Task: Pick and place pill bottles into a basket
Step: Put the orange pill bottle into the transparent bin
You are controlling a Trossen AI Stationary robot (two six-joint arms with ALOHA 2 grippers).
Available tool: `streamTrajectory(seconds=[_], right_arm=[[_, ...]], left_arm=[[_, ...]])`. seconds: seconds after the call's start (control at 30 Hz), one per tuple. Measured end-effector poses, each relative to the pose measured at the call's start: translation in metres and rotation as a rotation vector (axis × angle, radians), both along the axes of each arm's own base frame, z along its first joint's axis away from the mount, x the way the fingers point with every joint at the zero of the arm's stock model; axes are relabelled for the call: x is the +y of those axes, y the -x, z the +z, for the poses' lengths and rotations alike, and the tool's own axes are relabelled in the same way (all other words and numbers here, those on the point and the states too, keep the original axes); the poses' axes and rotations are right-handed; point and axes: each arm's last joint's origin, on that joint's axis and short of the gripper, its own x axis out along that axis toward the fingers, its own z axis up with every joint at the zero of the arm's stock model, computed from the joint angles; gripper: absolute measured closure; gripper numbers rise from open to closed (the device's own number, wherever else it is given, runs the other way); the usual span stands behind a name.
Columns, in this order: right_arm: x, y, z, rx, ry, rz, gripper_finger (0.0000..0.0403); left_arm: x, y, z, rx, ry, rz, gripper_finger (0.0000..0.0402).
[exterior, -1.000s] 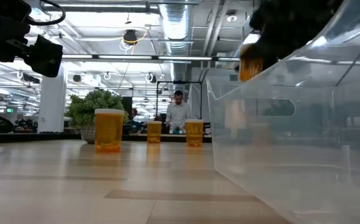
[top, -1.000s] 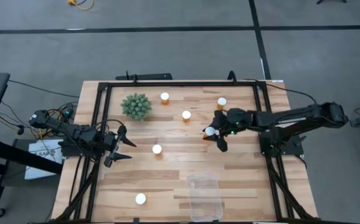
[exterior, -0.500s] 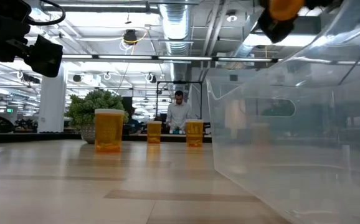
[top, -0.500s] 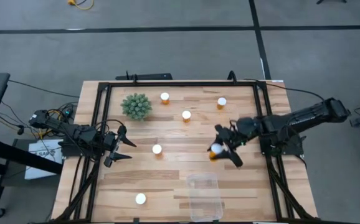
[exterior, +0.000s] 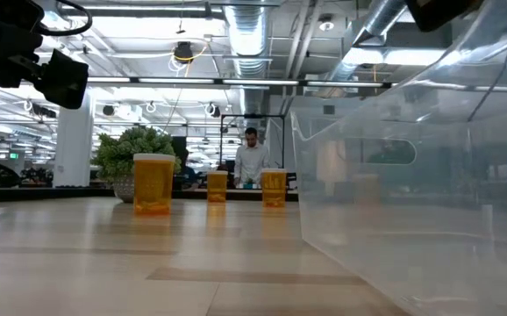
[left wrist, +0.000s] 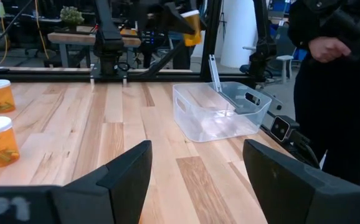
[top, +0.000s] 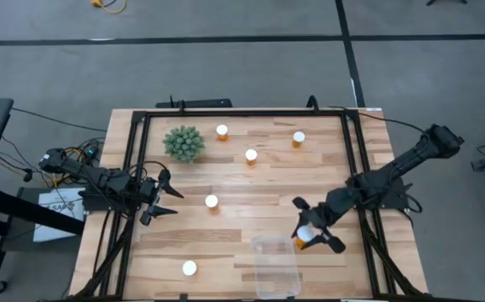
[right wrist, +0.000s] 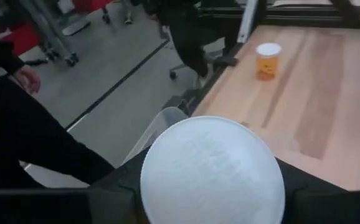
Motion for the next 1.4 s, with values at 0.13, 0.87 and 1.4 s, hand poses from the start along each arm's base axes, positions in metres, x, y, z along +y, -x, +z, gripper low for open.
streamTrajectory(seconds=[0.13, 0.87, 1.4], right_arm=[[0.015, -0.007, -0.010, -0.002, 0.002, 0.037, 0.0237], [0.048, -0.050, -0.058, 0.037, -0.086, -0.009, 0.0214], [0.094, -0.039, -0.088, 0.111, -0.027, 0.131, 0.0209]], left_arm=[[0.000, 0.000, 0.000, 0.000, 0.000, 0.000, 0.0159], [0.000, 0.000, 0.000, -0.001, 0.000, 0.000, 0.0159], [0.000, 0.000, 0.000, 0.000, 0.000, 0.000, 0.0159]])
